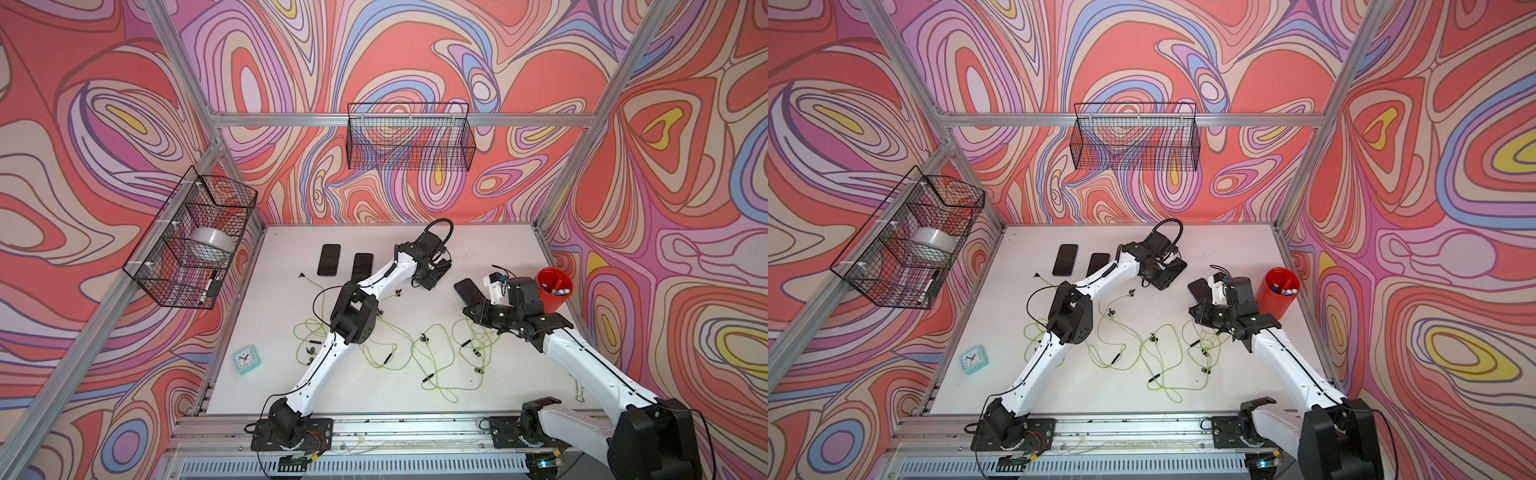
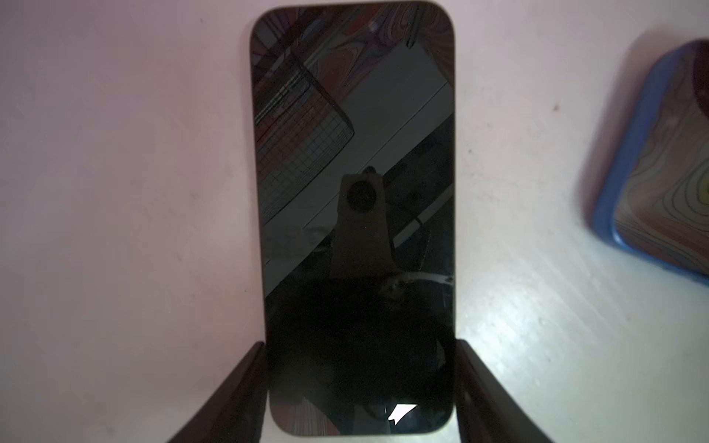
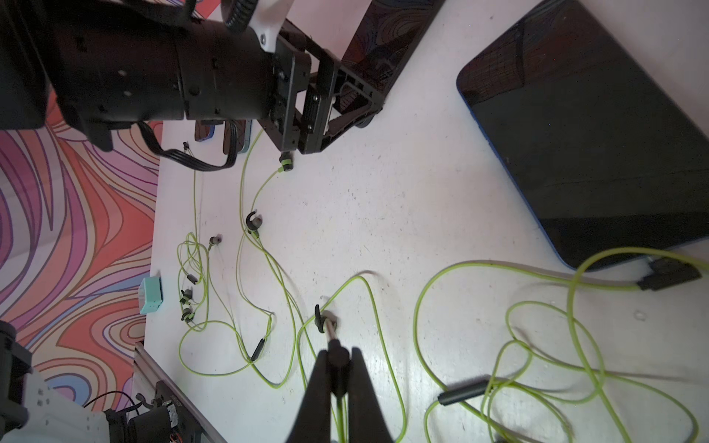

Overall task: Plug wired earphones into phones
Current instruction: Move the phone to the center of the board, then pick up the phone at the center of the board.

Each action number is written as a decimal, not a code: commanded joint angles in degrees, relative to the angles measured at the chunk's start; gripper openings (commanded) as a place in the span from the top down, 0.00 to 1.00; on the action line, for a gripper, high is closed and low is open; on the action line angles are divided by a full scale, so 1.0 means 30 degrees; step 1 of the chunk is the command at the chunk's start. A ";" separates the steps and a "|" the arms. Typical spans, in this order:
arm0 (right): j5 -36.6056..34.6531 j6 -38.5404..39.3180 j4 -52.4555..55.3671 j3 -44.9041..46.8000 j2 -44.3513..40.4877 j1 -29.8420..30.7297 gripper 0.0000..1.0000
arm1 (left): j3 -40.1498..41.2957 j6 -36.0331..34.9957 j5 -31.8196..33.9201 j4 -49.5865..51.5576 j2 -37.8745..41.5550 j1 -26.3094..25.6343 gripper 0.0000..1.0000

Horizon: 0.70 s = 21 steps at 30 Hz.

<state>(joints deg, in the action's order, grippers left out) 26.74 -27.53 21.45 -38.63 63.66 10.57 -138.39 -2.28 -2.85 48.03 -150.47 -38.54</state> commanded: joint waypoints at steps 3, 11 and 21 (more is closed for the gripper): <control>-0.0212 0.0460 0.0261 0.0279 -0.0062 -0.0036 1.00 | 0.4579 0.1439 0.1124 0.0854 0.2655 -0.0199 0.39; -0.0038 0.0534 0.0180 0.0120 0.0230 -0.0029 1.00 | 0.3608 0.0535 0.1255 0.2714 0.2801 -0.0510 0.06; -0.0962 0.0790 0.2021 0.0179 -0.1266 -0.0034 1.00 | -0.2614 -0.0450 -0.0223 0.7014 -0.1329 -0.0047 0.03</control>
<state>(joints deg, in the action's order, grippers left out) 25.65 -26.33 24.47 -38.61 61.76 10.57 -146.91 -2.24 -1.63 62.57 -152.73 -39.42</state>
